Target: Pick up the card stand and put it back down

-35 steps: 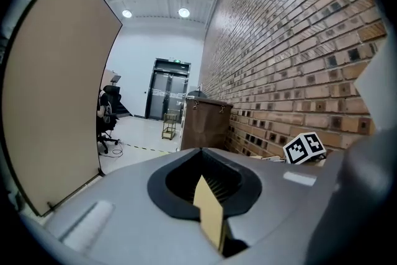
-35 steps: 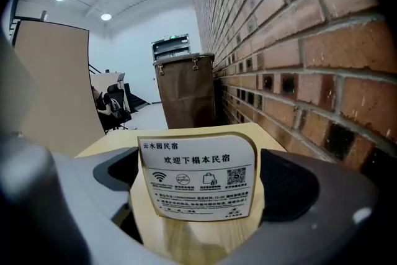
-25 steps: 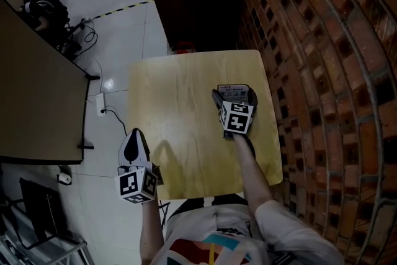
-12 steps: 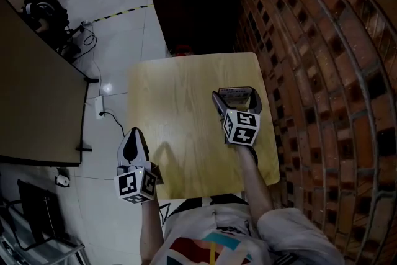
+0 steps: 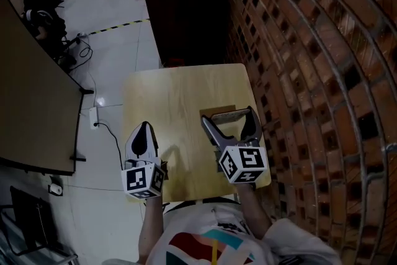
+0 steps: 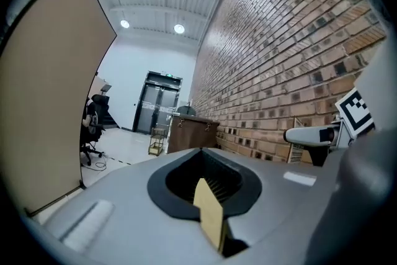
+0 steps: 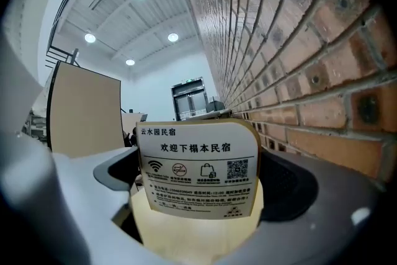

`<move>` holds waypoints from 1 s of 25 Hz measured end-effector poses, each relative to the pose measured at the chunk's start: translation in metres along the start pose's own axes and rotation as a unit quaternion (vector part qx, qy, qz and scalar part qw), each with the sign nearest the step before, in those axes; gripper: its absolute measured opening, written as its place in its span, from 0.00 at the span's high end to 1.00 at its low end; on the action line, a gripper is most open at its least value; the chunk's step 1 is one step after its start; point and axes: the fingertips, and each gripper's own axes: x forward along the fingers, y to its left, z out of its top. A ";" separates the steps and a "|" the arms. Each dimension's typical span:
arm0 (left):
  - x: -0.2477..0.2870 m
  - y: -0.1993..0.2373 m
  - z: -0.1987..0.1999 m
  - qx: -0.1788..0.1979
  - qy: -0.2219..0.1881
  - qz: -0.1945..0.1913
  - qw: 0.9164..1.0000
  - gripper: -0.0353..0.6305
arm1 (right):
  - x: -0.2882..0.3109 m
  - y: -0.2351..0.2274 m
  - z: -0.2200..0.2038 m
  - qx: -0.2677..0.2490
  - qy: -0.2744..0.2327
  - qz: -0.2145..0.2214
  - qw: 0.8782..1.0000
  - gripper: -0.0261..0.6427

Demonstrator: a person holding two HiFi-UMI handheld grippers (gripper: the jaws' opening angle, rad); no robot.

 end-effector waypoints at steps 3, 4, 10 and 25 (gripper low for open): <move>0.000 -0.013 0.003 0.002 -0.004 -0.019 1.000 0.94 | -0.005 0.006 0.009 -0.001 -0.012 0.004 1.000 0.10; 0.001 -0.016 0.004 0.004 -0.007 -0.024 1.000 0.94 | -0.006 0.007 0.011 0.000 -0.016 0.006 1.000 0.10; 0.003 -0.028 0.006 0.002 -0.001 -0.042 0.999 0.94 | -0.011 0.011 0.014 -0.002 -0.021 0.006 1.000 0.10; 0.000 -0.014 0.001 -0.034 0.000 -0.026 0.999 0.94 | -0.012 0.008 0.008 -0.001 -0.013 0.000 1.000 0.10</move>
